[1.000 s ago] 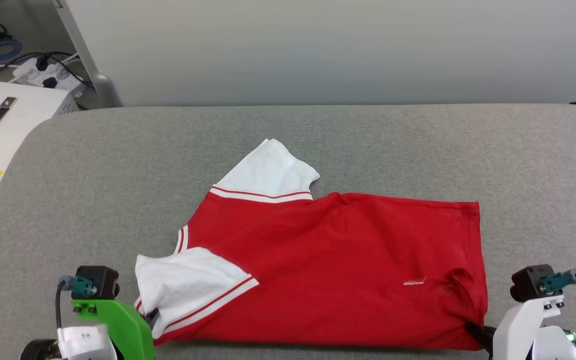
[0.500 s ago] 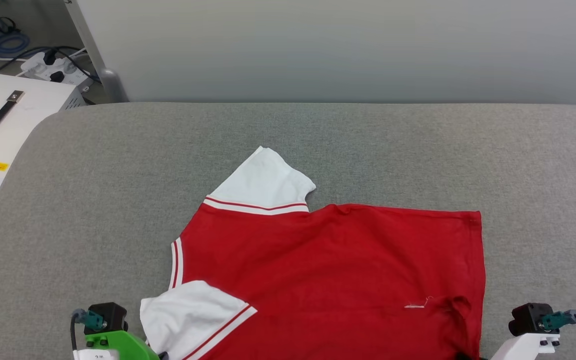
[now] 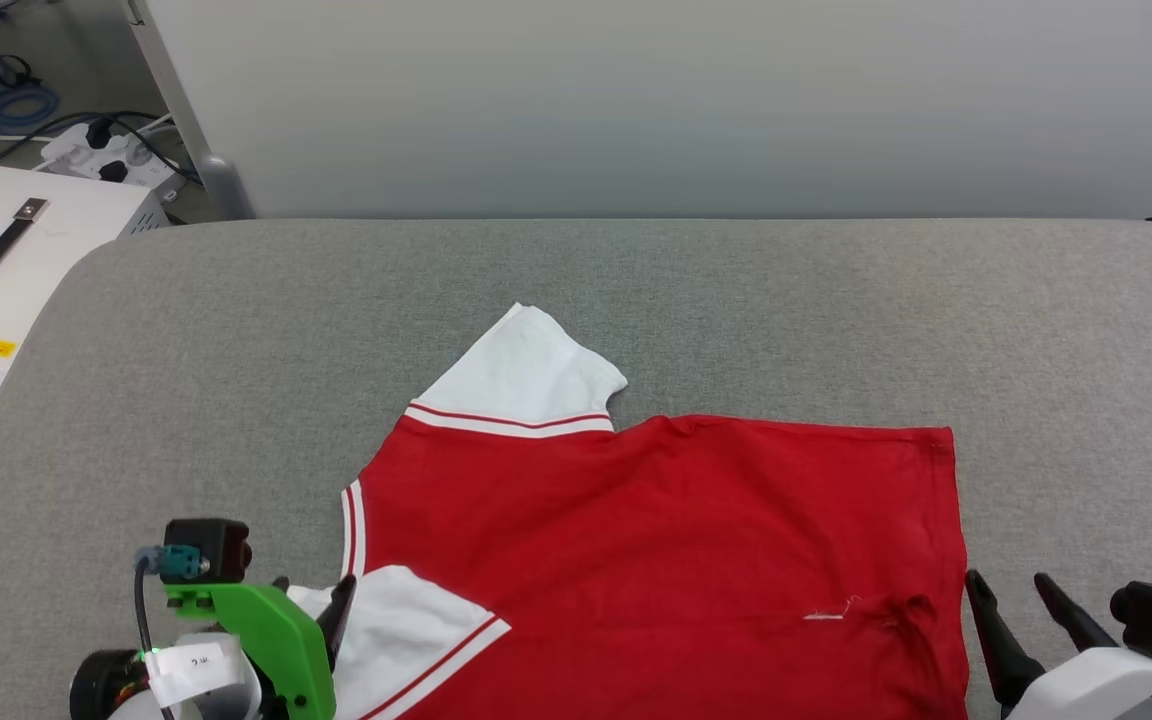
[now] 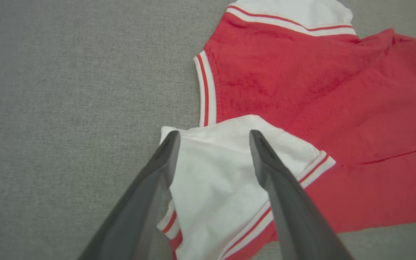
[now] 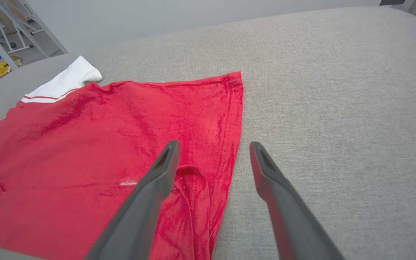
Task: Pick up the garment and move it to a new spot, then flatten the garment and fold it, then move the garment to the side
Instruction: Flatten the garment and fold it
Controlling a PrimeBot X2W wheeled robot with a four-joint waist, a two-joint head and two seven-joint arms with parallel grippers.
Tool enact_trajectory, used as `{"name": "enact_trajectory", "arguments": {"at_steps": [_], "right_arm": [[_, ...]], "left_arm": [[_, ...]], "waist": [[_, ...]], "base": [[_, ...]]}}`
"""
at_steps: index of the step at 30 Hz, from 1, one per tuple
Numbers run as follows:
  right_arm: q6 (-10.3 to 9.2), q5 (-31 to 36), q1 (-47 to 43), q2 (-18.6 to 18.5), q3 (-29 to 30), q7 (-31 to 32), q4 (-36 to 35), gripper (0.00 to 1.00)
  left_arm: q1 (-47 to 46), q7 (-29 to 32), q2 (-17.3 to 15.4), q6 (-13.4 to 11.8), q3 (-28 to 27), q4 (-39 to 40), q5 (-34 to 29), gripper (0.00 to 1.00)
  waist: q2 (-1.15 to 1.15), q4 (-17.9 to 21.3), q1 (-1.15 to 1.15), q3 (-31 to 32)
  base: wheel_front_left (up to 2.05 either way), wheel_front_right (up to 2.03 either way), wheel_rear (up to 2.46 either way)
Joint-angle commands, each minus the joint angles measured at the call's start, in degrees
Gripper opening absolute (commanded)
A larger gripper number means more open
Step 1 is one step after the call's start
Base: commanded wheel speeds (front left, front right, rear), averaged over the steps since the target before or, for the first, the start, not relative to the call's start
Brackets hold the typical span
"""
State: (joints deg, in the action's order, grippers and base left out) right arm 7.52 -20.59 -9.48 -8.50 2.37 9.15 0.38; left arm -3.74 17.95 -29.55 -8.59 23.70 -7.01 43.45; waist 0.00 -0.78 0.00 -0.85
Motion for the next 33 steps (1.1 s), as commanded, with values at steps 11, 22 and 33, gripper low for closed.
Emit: {"name": "enact_trajectory", "arguments": {"at_steps": [11,22,33], "right_arm": [[-0.03,8.0,5.0,2.7,-0.1,-8.0,-8.6,1.0],[-0.03,8.0,12.2,2.4,-1.5,-9.0,-13.1,1.0],[-0.03,5.4,17.0,3.3,-2.5,-11.1,-10.6,1.0]], "left_arm": [[-9.8,-9.9,3.2,-2.3,-0.8,0.4,-6.5,1.0],[-28.0,-8.5,4.8,2.4,-0.4,-6.0,-7.0,1.0],[-51.8,17.6,1.8,13.6,3.5,-19.7,-0.1,1.0]], "waist": [[0.0,1.7,0.0,-5.7],[0.0,5.6,0.0,-17.6],[0.0,11.7,0.0,-25.8]], "base": [[0.0,0.0,0.0],[0.0,0.0,0.0],[0.0,0.0,0.0]]}}
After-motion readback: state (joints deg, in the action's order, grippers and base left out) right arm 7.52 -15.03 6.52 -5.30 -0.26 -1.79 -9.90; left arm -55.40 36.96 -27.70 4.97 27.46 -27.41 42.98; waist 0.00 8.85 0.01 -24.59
